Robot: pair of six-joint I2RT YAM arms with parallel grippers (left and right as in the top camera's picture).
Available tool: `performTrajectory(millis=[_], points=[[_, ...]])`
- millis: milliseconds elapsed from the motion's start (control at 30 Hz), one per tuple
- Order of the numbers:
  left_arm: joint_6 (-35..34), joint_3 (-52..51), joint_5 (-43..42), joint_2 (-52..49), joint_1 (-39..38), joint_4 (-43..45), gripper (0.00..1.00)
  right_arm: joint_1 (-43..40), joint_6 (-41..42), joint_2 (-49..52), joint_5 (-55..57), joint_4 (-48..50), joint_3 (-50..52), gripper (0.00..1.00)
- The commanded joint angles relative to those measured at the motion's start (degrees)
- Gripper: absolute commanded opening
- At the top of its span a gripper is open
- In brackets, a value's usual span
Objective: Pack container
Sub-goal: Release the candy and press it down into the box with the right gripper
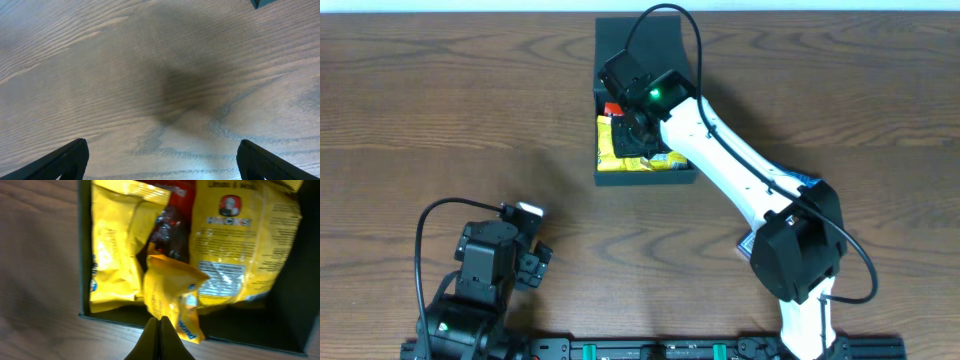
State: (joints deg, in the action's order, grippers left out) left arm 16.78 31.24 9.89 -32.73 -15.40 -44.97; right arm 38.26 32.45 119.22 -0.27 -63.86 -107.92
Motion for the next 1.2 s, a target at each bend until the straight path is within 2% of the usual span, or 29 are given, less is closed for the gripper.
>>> performTrajectory(millis=[0,467,1167], points=[[0.61,0.02,0.79,0.13,0.39,-0.04,0.95,0.7,-1.62,0.94,0.07,0.24,-0.7,0.01],[0.61,0.02,0.79,0.13,0.39,-0.04,0.95,-0.42,-2.54,3.69,6.08,-2.6,-0.22,0.02],[0.61,0.02,0.79,0.13,0.39,-0.04,0.95,-0.52,-2.54,3.69,8.17,3.69,8.87,0.02]])
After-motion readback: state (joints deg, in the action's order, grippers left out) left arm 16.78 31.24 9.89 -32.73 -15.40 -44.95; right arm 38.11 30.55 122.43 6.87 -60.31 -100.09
